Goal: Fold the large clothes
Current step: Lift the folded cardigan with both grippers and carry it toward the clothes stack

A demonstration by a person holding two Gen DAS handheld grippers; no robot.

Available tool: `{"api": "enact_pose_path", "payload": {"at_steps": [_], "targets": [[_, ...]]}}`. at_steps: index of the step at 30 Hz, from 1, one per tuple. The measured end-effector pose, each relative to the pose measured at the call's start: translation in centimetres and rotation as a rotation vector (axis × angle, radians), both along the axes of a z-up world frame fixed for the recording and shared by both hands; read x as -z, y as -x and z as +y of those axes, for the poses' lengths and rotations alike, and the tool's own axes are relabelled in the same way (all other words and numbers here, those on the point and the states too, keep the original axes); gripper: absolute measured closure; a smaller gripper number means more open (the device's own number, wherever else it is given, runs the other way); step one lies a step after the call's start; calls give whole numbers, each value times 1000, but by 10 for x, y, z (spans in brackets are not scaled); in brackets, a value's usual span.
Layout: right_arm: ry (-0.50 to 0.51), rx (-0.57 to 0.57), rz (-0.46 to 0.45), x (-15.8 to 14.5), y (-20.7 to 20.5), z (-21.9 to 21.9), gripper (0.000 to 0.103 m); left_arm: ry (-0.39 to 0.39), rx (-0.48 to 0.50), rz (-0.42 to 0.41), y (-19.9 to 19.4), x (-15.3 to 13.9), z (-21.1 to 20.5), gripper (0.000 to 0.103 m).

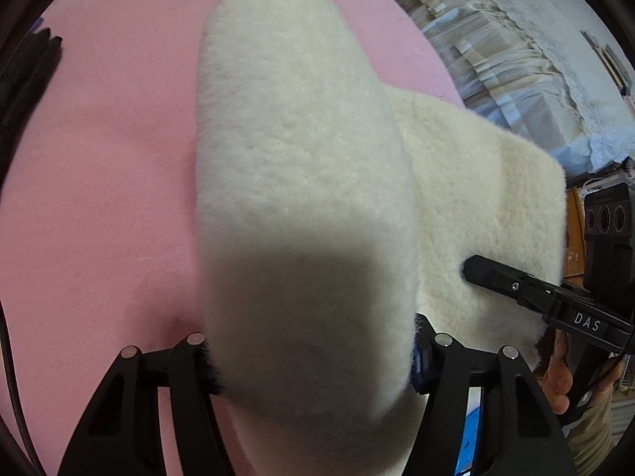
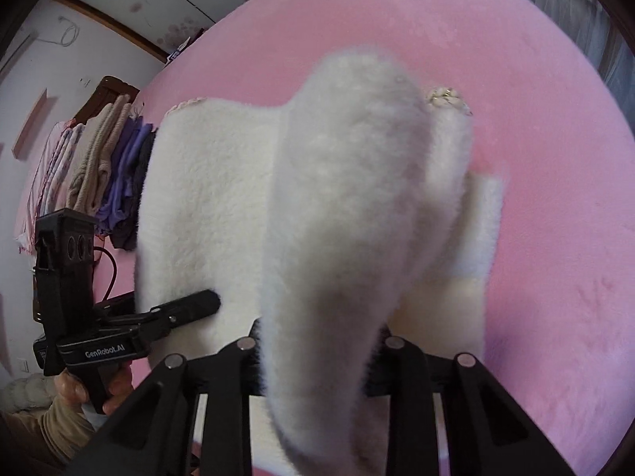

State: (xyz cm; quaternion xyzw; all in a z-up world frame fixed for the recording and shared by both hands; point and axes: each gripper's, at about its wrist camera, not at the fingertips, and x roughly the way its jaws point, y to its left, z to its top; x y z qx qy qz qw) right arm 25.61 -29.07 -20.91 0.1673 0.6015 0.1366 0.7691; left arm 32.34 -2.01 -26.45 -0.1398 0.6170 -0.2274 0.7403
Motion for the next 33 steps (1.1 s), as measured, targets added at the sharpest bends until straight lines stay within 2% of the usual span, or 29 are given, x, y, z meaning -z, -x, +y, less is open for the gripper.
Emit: {"api": "enact_pose_path", "payload": {"at_steps": [5,11,15,18,23,25,28,30,33], "targets": [[-56,1,-10,-52,14,34,76,24,-7,-57,9,-66,61,42],[-151,-32,-72,-111,2,116,76,11,-30,-131,0,-154,152,42],[-241,-46,-122,-152,-22,180,76,-16,-56,-187,-25,-220,225,42],[-296,-69,-164,-186,-47,227,76,-16,-78,-221,-47,-268,301,42],[-331,-141,-253,-242,-97,306,76,-29,-93,-289,-93,-328,395,42],[-327,-161,-281,-255,-121,338,76,-38,-98,-311,-116,-342,431,42],[-342,-173,-300,-253,-150,374,76,-52,-114,-329,-152,-346,485,42],[-357,-171,-297,-243,-170,390,76,-53,-128,-327,-177,-336,515,42],[-382,-161,-264,-210,-191,419,76,-54,-143,-297,-210,-300,558,42]]}}
